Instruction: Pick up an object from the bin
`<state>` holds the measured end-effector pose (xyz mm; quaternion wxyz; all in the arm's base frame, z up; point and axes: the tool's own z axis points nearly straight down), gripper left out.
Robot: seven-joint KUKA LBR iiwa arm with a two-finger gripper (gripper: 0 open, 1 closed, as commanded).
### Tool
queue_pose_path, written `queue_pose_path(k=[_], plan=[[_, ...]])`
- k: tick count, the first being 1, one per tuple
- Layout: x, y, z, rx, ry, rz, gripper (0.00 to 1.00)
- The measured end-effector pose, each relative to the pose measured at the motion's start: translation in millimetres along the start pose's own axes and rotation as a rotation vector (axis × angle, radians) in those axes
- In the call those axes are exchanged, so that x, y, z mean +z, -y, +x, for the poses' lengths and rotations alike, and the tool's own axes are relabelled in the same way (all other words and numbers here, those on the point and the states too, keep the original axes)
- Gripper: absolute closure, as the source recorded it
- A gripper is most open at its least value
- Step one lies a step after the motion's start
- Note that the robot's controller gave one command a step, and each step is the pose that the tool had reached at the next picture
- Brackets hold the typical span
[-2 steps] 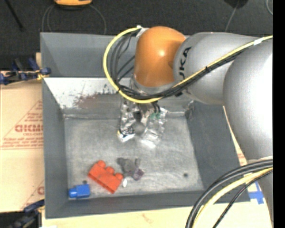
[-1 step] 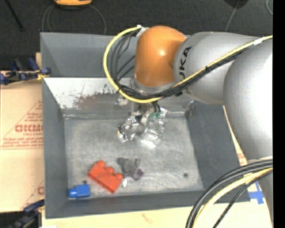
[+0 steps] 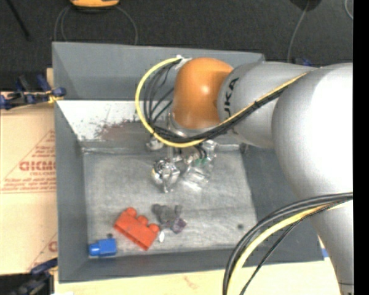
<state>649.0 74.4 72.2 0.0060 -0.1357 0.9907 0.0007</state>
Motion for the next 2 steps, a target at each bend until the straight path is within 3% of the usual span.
queue_pose_path(k=[1, 2], plan=[[-5.6, -0.5, -2.8, 0.000, 0.008, 0.001, 1.00], [-127.9, 4.8, -3.5, 0.008, 0.001, 0.003, 1.00]])
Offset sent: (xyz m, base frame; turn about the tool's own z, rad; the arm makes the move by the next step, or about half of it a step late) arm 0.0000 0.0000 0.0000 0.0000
